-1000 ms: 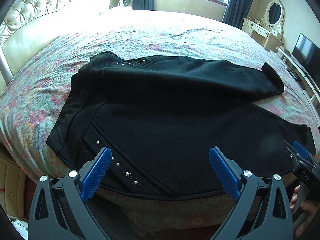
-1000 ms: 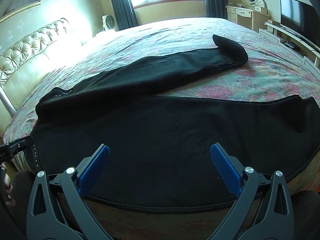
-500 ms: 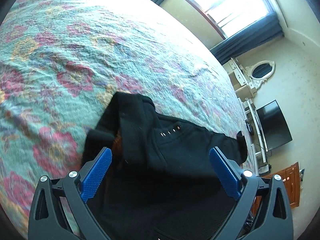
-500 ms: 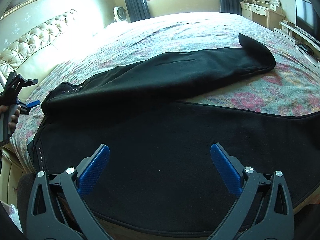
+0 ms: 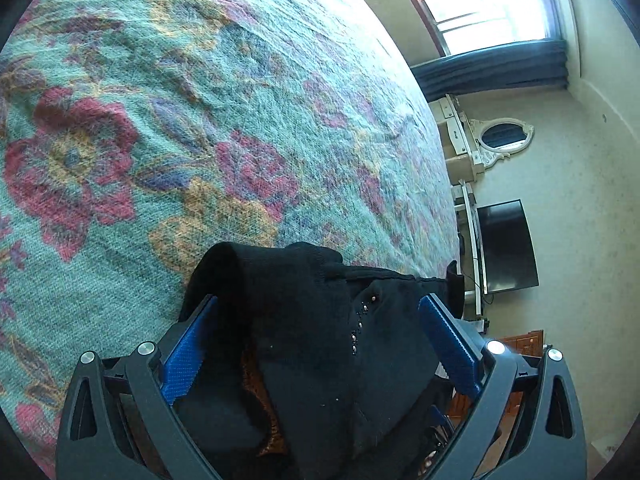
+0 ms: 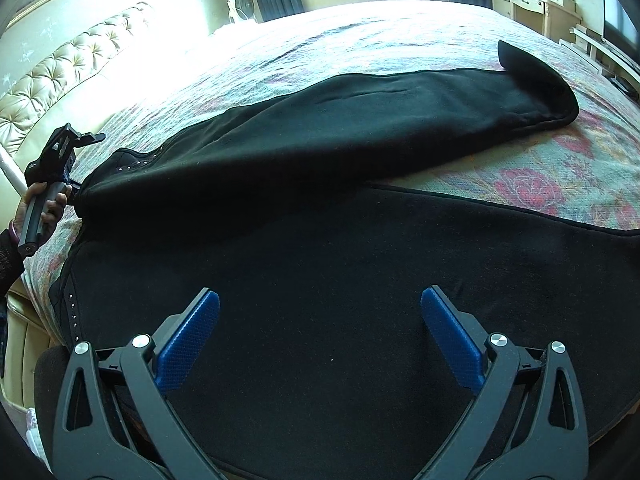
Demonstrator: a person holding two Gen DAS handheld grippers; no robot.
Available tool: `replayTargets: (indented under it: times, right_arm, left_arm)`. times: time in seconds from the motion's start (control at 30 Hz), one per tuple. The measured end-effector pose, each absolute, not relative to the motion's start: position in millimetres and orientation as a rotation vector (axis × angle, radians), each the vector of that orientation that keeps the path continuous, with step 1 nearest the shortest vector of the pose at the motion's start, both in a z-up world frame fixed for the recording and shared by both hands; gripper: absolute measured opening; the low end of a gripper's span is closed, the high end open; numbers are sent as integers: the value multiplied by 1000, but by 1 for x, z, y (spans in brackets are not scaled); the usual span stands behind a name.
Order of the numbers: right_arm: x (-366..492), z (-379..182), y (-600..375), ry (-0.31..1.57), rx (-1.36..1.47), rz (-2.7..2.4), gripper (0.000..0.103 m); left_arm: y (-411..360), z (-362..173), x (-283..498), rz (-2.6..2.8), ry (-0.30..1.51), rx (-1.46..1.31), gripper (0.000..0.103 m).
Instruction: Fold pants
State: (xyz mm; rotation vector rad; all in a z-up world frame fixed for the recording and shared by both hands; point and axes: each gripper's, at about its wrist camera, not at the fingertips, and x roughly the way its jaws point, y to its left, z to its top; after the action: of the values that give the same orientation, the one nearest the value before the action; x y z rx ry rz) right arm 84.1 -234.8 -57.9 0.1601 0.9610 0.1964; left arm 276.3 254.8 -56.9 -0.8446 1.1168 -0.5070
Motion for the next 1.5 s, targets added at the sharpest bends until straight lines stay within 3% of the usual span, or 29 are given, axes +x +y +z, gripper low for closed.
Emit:
replayTargets:
  times: [0.13,0.17,0.2,0.27,0.37,0.53,0.73,0.9,0.93,0.97,1.0,1.03,1.1,1.13,1.17,1.2,1.23,1.5]
  right_arm:
    - [94,-53,-238,965,187,260,101]
    - [98,-51,-241,963,200,280,101]
    - [104,-48,-243,961,214,303,101]
    - [119,-39,-250,948,239,360,101]
    - [157,-23,-257,917,202,465,101]
    - [248,-6,-252,887,-98,583,101]
    - [339,-25,-227,986,-353,670,101]
    - [362,-52,-200,1067,-527,784,101]
    - [366,-59,-196,1100,-551,789,97]
    - [370,-68,-193,1153,-560,804,78]
    - [373,-73,-191,1198,-541,819,71]
    - [374,-73,-191,1210,-529,816,70]
    - [372,-68,-193,1222,-507,830,55]
    - [371,-64,-195,1217,-500,825,39]
    - [368,-60,-199,1206,-487,819,23]
    - [362,-55,-202,1198,-464,828,15]
    - [355,-50,-202,1169,-475,811,9]
    - [251,18,-227,856,-538,635,8]
  left_arm:
    - [253,-60,284,-518,1092,-844,96]
    - [250,-61,284,-522,1098,-830,82]
    - [247,-61,286,-524,1112,-807,53]
    - [242,-64,287,-477,1144,-726,37]
    - [243,-66,287,-477,1136,-730,34]
    - [241,-61,289,-469,1139,-681,31]
    - [243,-68,295,-455,1155,-678,31]
    - [247,-75,298,-454,1177,-721,36]
    - [248,-77,299,-459,1180,-744,37]
    - [249,-78,301,-465,1181,-757,39]
    - [249,-78,302,-467,1180,-759,41]
    - [249,-79,302,-471,1178,-767,43]
    - [249,-80,303,-471,1173,-791,46]
    - [247,-79,303,-470,1168,-772,46]
    - [245,-77,302,-471,1162,-736,42]
    - [241,-74,302,-469,1158,-687,33]
    - [239,-71,301,-467,1152,-654,32]
    - [240,-29,277,-512,968,-674,26]
